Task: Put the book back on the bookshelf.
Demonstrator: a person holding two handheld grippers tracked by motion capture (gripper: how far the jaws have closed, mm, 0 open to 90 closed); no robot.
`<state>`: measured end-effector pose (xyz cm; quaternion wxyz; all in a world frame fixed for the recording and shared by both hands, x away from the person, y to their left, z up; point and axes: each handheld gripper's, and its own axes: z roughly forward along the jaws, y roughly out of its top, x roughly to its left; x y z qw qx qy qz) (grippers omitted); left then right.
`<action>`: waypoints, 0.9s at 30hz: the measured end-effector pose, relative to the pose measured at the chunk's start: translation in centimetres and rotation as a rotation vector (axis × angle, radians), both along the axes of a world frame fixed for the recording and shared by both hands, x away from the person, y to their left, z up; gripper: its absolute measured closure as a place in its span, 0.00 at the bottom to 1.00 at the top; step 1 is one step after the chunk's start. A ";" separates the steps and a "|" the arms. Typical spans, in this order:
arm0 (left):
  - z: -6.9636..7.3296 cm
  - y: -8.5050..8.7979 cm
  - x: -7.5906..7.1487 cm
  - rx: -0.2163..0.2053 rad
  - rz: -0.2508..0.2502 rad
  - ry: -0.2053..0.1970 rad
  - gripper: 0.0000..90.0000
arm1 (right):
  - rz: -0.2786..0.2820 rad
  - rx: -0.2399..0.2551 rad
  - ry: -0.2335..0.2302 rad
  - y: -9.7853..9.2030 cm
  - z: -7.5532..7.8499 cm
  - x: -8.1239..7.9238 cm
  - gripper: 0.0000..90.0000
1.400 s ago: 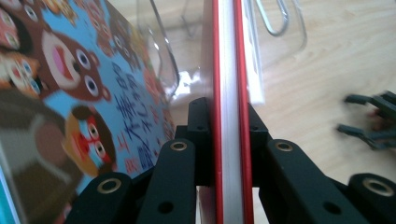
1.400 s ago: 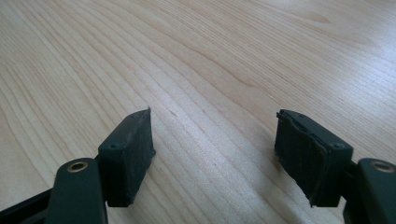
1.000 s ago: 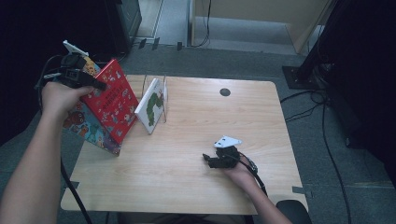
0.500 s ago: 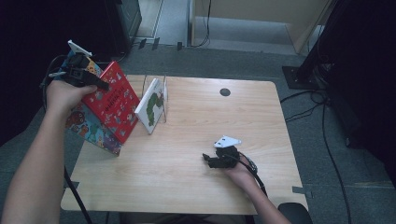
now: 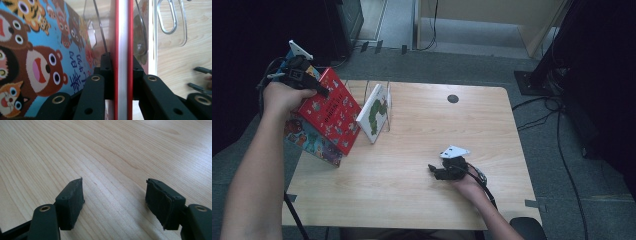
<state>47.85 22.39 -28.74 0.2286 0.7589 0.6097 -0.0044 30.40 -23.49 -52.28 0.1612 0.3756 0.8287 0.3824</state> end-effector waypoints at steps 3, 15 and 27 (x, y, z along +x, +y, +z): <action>0.2 0.3 0.3 -0.029 0.019 -0.014 0.89 | 0.003 -0.001 0.000 0.0 0.0 0.0 0.34; -0.4 0.2 2.0 -0.082 0.113 -0.049 0.89 | 0.006 0.002 0.003 0.5 0.0 -0.1 0.35; -0.9 -0.1 2.4 -0.053 0.124 -0.082 0.87 | 0.007 0.002 0.003 0.5 0.0 -0.1 0.35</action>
